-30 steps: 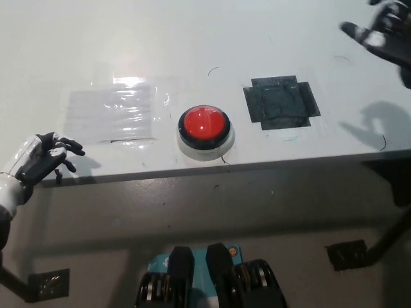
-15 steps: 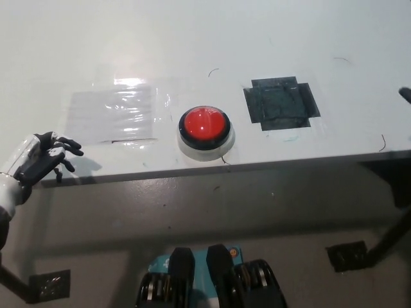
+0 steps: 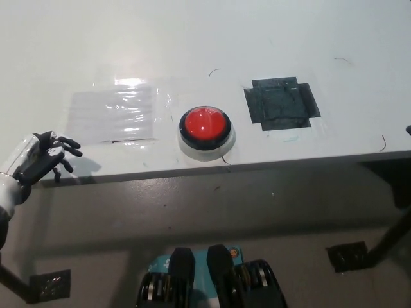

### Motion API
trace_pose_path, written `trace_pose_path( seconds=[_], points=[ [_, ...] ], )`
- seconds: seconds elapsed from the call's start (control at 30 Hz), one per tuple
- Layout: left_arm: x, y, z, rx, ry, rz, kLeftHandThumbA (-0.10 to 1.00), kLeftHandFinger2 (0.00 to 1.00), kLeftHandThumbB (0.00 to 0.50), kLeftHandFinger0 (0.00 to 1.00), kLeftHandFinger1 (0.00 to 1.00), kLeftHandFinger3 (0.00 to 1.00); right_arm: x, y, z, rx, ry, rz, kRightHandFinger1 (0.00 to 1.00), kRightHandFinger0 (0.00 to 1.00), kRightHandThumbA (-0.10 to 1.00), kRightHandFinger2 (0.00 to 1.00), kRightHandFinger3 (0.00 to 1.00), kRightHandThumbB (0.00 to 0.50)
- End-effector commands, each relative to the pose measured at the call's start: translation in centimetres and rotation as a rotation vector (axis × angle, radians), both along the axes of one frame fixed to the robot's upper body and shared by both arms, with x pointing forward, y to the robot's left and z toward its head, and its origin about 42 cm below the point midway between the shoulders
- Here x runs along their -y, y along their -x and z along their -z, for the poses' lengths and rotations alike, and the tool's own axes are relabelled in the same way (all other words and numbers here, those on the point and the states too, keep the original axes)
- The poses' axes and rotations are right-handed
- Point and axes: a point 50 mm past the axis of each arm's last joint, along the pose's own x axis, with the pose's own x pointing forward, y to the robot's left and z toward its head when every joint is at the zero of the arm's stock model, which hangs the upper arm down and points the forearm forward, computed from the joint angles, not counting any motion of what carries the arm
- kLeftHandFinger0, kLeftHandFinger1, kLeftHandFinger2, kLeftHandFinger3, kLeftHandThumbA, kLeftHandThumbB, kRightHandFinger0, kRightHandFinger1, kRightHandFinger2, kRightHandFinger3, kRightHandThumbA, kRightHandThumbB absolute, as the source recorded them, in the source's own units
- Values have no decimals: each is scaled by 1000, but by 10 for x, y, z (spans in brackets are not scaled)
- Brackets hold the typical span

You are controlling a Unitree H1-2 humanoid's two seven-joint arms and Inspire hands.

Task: The robot uses its right hand to make a fist and press the red button kept in the middle of the desk

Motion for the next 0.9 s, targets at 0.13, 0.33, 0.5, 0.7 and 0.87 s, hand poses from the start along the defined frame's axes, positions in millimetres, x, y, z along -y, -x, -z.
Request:
trace_pose_path(
  seconds=[0.13, 0.33, 0.5, 0.7, 0.87],
  points=[
    [-5, 2, -22, 69, -5, -17, 467, 467, 0, 190, 328, 581, 14, -5, -13, 52, 15, 64, 117, 0, 1000, 357, 535, 159],
    [-6, 0, -21, 61, -6, -20, 477, 461, 0, 201, 329, 567, 15, -9, -13, 51, 13, 67, 120, 0, 1000, 360, 542, 155],
    [-5, 0, -22, 59, -5, -20, 478, 449, 0, 186, 318, 568, 13, -8, -14, 50, 10, 64, 120, 0, 1000, 360, 536, 156],
    [-7, 0, -18, 60, 5, -18, 474, 457, 0, 197, 319, 583, 13, -7, -18, 50, 19, 67, 108, 3, 1000, 350, 543, 161],
    [-5, 3, -17, 62, -2, -16, 484, 450, 0, 169, 313, 577, 14, -7, -18, 55, 25, 51, 105, 0, 1000, 351, 532, 150]
  ],
)
